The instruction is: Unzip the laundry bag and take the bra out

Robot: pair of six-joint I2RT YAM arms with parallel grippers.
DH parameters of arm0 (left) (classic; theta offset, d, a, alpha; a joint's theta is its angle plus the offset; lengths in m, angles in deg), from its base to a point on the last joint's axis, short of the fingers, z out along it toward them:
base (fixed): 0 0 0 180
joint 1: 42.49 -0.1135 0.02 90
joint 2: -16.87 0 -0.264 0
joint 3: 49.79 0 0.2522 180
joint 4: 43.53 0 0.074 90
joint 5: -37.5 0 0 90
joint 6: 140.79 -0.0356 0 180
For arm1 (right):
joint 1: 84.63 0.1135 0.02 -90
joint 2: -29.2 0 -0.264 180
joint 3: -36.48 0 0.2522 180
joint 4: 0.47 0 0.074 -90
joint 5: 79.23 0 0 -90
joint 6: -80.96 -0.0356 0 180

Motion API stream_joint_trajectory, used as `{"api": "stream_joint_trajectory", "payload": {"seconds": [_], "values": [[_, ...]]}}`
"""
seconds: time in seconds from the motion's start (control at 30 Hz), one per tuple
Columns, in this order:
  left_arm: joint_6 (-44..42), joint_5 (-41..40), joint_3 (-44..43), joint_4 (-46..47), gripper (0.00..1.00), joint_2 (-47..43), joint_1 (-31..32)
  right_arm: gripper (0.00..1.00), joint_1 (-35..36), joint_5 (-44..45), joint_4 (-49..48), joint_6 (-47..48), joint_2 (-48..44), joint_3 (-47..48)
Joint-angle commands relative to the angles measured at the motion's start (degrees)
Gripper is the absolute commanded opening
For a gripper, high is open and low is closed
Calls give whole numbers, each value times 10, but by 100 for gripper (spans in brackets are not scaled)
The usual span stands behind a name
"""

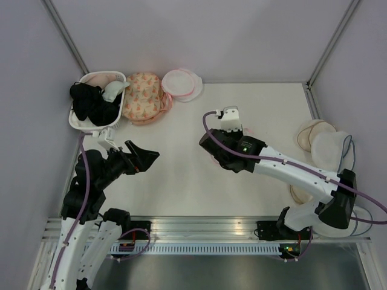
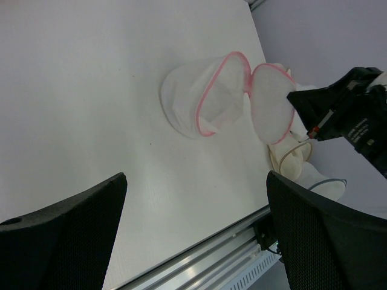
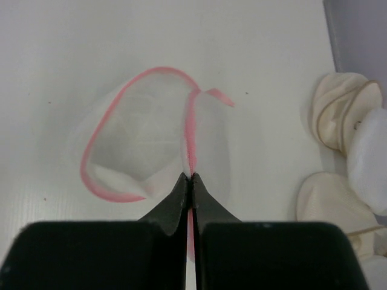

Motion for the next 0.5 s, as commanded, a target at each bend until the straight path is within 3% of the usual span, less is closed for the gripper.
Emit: {"api": "stream_joint_trajectory", "payload": {"seconds": [0.0, 0.3, 0.33, 0.4, 0.47], "values": [[18, -14, 4, -8, 100, -14, 3, 0, 10, -77, -149, 111, 32, -41], [22, -18, 12, -14, 100, -20, 3, 3, 25, -206, -327, 173, 115, -113], [22, -17, 14, -13, 100, -19, 3, 34, 23, -215, -339, 174, 114, -119], [22, -17, 15, -14, 100, -18, 2, 78, 20, -260, -376, 175, 95, -142], [21, -16, 15, -14, 100, -21, 3, 98, 11, -311, -417, 176, 53, -170]]}}
